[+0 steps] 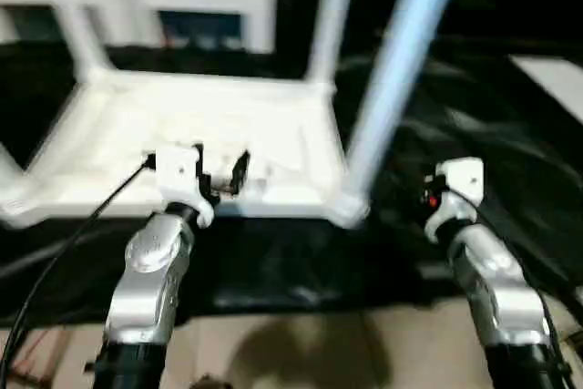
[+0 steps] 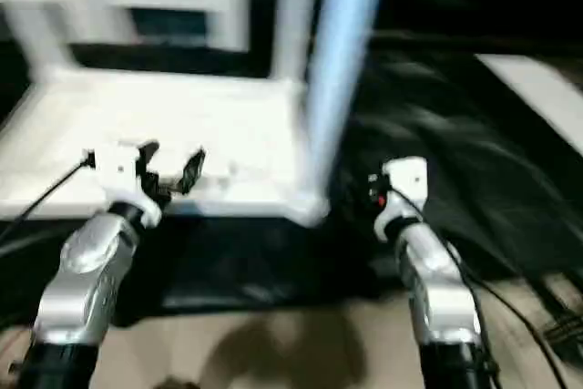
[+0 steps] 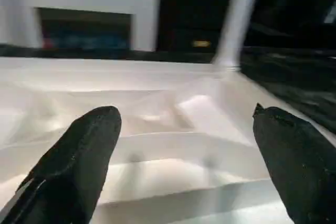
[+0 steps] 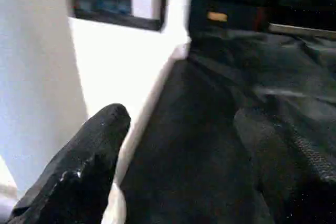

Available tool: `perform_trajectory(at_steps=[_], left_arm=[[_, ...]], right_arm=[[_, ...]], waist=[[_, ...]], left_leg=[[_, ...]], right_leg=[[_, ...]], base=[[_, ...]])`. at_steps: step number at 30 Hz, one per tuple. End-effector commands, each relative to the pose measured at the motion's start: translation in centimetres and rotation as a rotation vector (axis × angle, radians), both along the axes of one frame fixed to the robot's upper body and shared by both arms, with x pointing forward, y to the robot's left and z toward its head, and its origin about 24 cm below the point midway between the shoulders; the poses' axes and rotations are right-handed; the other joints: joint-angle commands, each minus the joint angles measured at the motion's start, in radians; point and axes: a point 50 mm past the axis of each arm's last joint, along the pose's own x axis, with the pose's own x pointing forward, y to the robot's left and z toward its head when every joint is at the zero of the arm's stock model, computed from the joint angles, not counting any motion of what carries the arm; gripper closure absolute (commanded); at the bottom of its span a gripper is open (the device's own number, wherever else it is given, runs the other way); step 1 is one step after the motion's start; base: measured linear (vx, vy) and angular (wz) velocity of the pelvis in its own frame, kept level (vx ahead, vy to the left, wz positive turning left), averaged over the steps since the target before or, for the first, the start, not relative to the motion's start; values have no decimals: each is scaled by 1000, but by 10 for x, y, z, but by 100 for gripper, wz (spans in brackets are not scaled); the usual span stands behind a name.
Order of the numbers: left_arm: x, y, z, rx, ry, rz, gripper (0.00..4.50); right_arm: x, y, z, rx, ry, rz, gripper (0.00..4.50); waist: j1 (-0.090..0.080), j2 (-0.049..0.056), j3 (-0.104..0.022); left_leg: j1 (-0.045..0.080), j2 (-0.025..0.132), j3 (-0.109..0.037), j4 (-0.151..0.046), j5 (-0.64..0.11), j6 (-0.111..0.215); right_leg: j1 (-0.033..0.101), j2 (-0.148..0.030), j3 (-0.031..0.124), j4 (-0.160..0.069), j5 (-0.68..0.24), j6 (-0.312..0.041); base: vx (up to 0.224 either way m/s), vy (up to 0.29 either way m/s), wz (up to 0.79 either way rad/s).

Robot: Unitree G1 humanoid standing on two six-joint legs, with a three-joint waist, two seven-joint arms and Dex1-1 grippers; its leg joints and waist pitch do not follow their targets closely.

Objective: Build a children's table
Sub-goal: Move to table

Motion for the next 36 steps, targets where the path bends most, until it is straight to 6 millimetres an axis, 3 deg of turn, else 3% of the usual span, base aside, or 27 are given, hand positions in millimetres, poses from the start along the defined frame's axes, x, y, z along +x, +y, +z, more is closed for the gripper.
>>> perform_trajectory(at_steps=[1,2,3,4,5,6,7,8,9,10,11,12,13,14,15,16,21,23,27,28,29,31,32,33,34,35,36], left_arm=[[3,-9,8,7,-19,-30,0],[3,-9,8,10,-16,-33,0],[3,-9,8,13,-14,-36,0],[3,-10,7,7,-11,-48,0],[3,-11,7,5,-9,-56,0],[3,-11,7,4,-6,-61,0],[3,-12,7,2,-3,-67,0],[3,-12,7,4,-1,-75,0],[3,-12,7,4,-1,-75,0],[3,-14,6,6,5,-112,0],[4,-16,6,6,9,-133,0],[4,-17,6,13,10,-167,0],[4,-21,6,15,6,-227,0],[5,-27,6,19,19,-350,0],[6,-29,7,28,25,-382,0],[6,-30,7,39,27,-404,0],[18,-47,10,107,58,-548,0],[23,-50,14,70,34,-509,0],[32,-45,12,-27,64,-342,0],[31,-45,11,-23,60,-346,0],[30,-46,10,-12,59,-366,0],[20,-57,9,-26,44,-555,0],[17,-62,8,-39,58,-653,0],[17,-62,8,-39,58,-653,0],[15,-67,6,-13,82,-735,0],[15,-72,2,81,110,-843,0],[15,-72,2,81,110,-843,0]], right_arm=[[-2,-11,1,2,4,-54,79],[-2,-12,1,-12,3,-59,79],[-2,-13,0,-23,4,-71,79],[-3,-18,-1,-30,12,-111,79],[-3,-22,-2,-31,16,-134,79],[-4,-24,-3,-31,17,-144,79],[-4,-25,-3,-30,17,-151,79],[-5,-26,-3,-35,19,-153,79],[-5,-26,-3,-35,19,-153,79],[-6,-28,-3,-39,21,-154,79],[-7,-29,-3,-39,21,-154,79],[-7,-30,-3,-40,21,-152,79],[-7,-30,-3,-40,21,-144,79],[-6,-32,-3,-50,22,-125,79],[-6,-32,-2,-58,22,-120,79],[-6,-33,-2,-65,24,-119,79],[-1,-38,1,-77,25,-94,79],[0,-37,1,-89,32,-74,79],[-2,-37,-4,-110,56,-89,79],[-3,-37,-5,-105,61,-92,79],[-3,-36,-6,-101,63,-91,79],[-4,-31,-8,-90,67,-53,79],[-3,-29,-8,-89,68,-32,79],[-3,-29,-8,-89,68,-32,79],[-2,-28,-8,-95,67,-13,79],[1,-27,-7,-89,73,20,79],[1,-27,-7,-89,73,20,79]], waist=[[-38,25,-50],[-49,17,-49],[-52,11,-50],[-36,2,-74],[-28,-1,-99],[-23,-3,-109],[-26,-4,-136],[-32,-1,-157],[-31,1,-161],[-45,0,-163],[-31,-16,-149],[-31,-16,-149],[-2,-32,-147],[11,-27,-146],[12,-24,-137],[10,-14,-117],[13,10,-96],[17,4,-83],[19,-5,-83],[18,-6,-85],[18,-14,-89],[16,-10,-88],[17,-37,-89],[17,-37,-89],[24,-19,-95],[24,-28,-100],[26,-24,-101]], left_leg=[[98,52,-49,-151,-777,-100],[101,47,-54,-154,-729,-67],[92,35,-47,-149,-688,-44],[15,-17,6,-108,-354,46],[-8,-34,18,-80,-162,93],[-28,-41,18,-62,19,135],[-20,-56,0,-28,397,206],[31,-69,-30,12,829,271],[62,-66,-47,25,1005,295],[96,-44,-87,33,1191,345],[48,-71,-72,33,1095,329],[48,-71,-72,33,1095,329],[-15,-104,-20,3,632,200],[-25,-95,-11,-6,500,139],[-19,-85,-7,-14,439,116],[-14,-52,-3,-40,249,57],[1,-18,5,-76,-81,-23],[5,-12,20,-89,-231,-49],[4,-12,31,-93,-244,-56],[-6,-12,33,-95,-231,-53],[-14,-12,31,-97,-206,-53],[-13,-12,32,-100,-222,-54],[-16,-13,37,-100,-222,-46],[-16,-13,37,-100,-222,-46],[-10,-11,38,-97,-185,-38],[-19,-12,38,-95,-125,-25],[-18,-13,39,-94,-107,-20]], right_leg=[[-43,36,39,-6,-314,-135],[-52,34,60,-5,-248,-141],[-47,27,70,-17,-242,-148],[12,-7,115,-50,-116,-193],[40,-9,124,-40,16,-194],[45,-3,128,-17,175,-194],[32,32,118,40,537,-185],[-11,81,119,92,841,-136],[-45,89,128,95,866,-88],[-90,69,156,95,749,13],[-78,44,177,63,708,50],[-78,44,177,63,708,50],[-17,57,177,61,858,64],[-4,59,175,70,959,24],[-19,57,174,65,950,4],[-30,40,163,51,740,-63],[-49,26,163,14,145,-196],[-61,20,171,-10,-87,-211],[-68,20,175,-23,-193,-180],[-71,19,173,-25,-224,-157],[-70,19,171,-23,-220,-139],[-81,21,169,-26,-217,-134],[-84,22,171,-30,-227,-133],[-84,22,171,-30,-227,-133],[-89,20,174,-21,-163,-145],[-83,23,173,-12,-81,-149],[-85,25,172,-10,-49,-151]], base=[[121,58,-3],[129,78,-8],[129,78,-8],[146,56,-5],[143,39,2],[143,39,2],[165,24,4],[158,-12,-1],[158,-12,-1],[99,-57,-16],[61,-59,-22],[61,-59,-22],[0,0,0],[0,0,0],[0,0,0],[-63,-20,11],[-117,-11,-1],[-135,-2,1],[-100,5,1],[-69,-3,-4],[-51,0,-10],[-26,0,-5],[0,0,0],[0,0,0],[0,0,0],[0,0,0],[0,0,0]])
